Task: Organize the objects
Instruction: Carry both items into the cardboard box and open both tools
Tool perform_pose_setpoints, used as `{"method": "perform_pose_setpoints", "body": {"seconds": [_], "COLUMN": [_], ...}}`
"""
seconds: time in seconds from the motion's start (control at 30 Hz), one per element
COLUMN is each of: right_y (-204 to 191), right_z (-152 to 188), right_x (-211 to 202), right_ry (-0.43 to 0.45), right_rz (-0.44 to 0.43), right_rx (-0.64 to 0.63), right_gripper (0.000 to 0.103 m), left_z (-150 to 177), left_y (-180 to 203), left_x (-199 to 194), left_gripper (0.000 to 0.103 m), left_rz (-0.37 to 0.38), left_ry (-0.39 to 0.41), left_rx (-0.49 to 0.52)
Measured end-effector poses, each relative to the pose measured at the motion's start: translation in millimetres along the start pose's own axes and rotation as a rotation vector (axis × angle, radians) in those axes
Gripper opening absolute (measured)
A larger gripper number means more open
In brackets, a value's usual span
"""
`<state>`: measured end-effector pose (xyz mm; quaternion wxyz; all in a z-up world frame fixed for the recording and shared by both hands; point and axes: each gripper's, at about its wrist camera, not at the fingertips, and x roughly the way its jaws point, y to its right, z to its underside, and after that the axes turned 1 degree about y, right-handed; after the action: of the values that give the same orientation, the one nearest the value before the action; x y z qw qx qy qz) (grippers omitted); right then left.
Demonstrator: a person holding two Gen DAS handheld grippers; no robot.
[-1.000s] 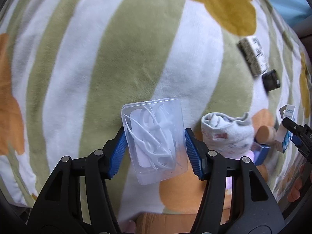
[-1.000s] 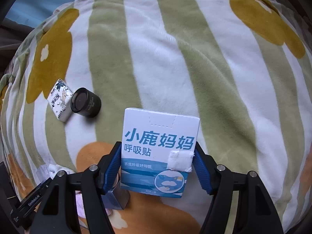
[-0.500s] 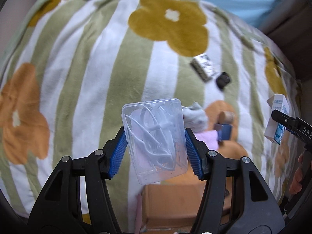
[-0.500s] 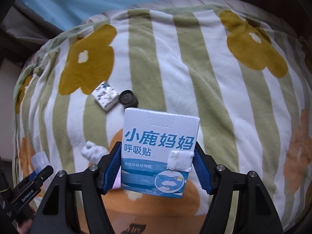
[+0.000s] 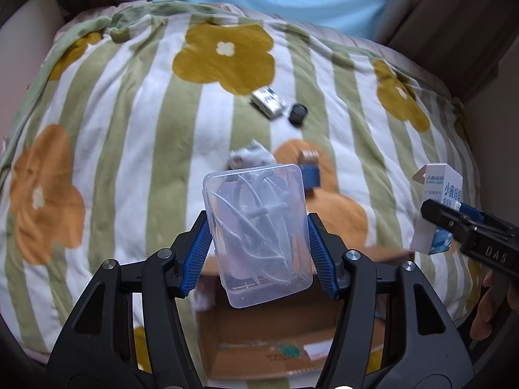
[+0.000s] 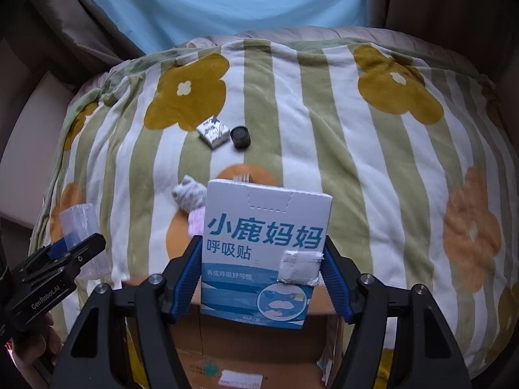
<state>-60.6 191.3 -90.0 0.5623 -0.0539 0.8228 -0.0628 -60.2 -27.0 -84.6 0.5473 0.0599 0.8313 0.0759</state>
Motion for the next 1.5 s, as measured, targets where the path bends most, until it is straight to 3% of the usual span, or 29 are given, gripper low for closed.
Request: {"method": "perform_pose_setpoints", "body": {"seconds": [0.2, 0.43, 0.77, 1.0, 1.03, 1.07, 1.13, 1.2, 1.5], "right_y": [-1.6, 6.6, 22.2, 22.2, 21.3, 21.5, 22.6, 24.6, 21.7], "right_z": [55.2, 110.3, 129.8, 133.2, 134.0, 134.5, 135.7, 136.1, 136.6], "right_x": [-0.6, 28.2, 65.5, 78.6, 78.8, 79.6, 79.9, 75.3, 63.8], "right_ry": [-0.024, -0.089, -0.115, -0.126, -0.129, -0.137, -0.150, -0.122, -0.077], "right_rz": [0.022, 0.027, 0.028, 0.033, 0.026, 0.021, 0.009, -0.007, 0.042], "right_rx": [-0.037, -0.035, -0.012, -0.043, -0.051, -0.050, -0.043, -0.045, -0.100], "right_gripper": [0.064, 0.064, 0.064, 0.065, 0.065, 0.067, 0.088, 0.099, 0.099], "left_z": [53.9, 105.4, 128.3, 131.4, 131.2, 131.2, 131.7, 131.6, 132.3], "left_y": [14.9, 24.8, 25.3, 29.6, 29.4, 28.6, 25.1, 20.7, 13.1], "left_x": [8.9, 34.0, 78.1, 82.7, 81.4, 79.6, 73.4, 68.1, 58.5], "left_gripper": [0.055, 0.055, 0.055, 0.056, 0.060, 0.080, 0.103, 0.103, 0.103], "left_rz": [0.015, 0.014, 0.001, -0.021, -0.036, -0.045, -0.081, -0.082, -0.054], "left_ry": [-0.034, -0.072, -0.121, -0.132, -0.133, -0.129, -0.100, -0.086, -0.063], "left_rx": [0.028, 0.059, 0.065, 0.101, 0.103, 0.106, 0.113, 0.122, 0.098]}}
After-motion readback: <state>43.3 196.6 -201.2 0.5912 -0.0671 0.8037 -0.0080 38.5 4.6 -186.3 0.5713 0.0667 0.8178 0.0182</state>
